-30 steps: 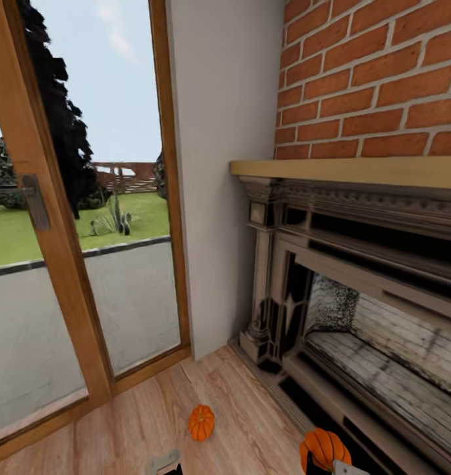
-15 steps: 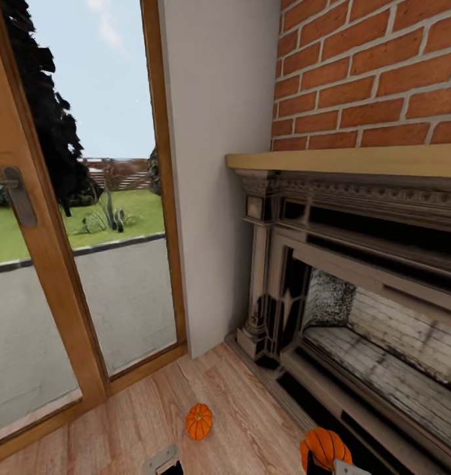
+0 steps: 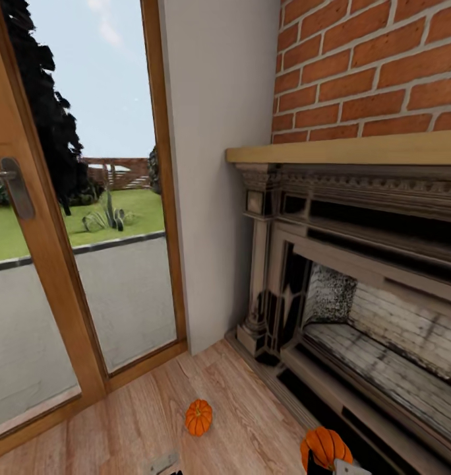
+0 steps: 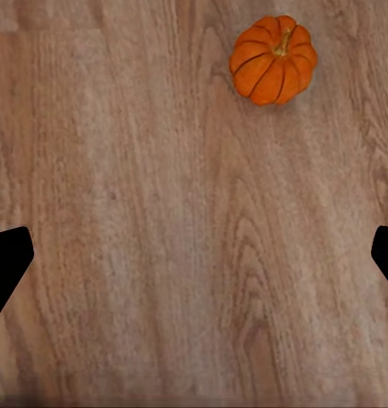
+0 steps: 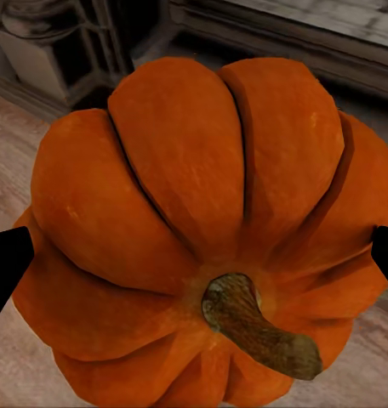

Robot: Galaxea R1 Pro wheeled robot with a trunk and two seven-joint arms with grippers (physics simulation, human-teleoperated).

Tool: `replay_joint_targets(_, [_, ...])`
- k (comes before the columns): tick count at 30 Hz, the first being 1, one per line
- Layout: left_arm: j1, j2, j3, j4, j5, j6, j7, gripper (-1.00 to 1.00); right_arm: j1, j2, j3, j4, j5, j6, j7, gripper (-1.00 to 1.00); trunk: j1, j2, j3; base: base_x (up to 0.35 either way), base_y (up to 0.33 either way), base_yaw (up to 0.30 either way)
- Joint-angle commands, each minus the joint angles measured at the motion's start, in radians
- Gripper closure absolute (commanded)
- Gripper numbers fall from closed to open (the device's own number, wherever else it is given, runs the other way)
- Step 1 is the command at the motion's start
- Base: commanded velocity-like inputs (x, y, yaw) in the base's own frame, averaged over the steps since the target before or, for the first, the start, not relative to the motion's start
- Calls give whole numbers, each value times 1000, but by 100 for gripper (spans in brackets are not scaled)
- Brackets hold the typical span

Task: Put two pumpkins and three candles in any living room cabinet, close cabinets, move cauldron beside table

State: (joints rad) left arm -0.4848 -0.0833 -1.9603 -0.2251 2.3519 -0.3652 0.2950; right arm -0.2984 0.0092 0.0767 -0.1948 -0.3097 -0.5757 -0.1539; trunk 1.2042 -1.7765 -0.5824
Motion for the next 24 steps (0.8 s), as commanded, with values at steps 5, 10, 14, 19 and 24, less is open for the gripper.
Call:
replay_joint_targets(5, [-1, -3, -8, 19, 4, 102, 3, -100, 7, 4, 7, 2, -9, -249, 47, 100, 19, -36, -17, 0, 0, 0])
replay_joint_targets(10, [-1, -2, -8, 19, 4, 103, 3, -100, 7, 10, 10, 4, -11, -245, 46, 100, 38, -71, -32, 0, 0, 0])
replay_joint_targets(14, [-1, 0, -8, 20, 4, 103, 3, -100, 7, 10, 5, 4, -14, -253, 46, 100, 54, -99, -45, 0, 0, 0])
replay_joint_targets(19, [-1, -1, -8, 20, 4, 103, 3, -100, 6, 7, 2, -10, -27, -214, 41, 100, 73, -134, -61, 0, 0, 0])
replay_joint_targets(24, [-1, 0, -8, 20, 4, 103, 4, -100, 3, 2, 1, -156, -73, 40, 39, 100, 92, -169, -76, 0, 0, 0])
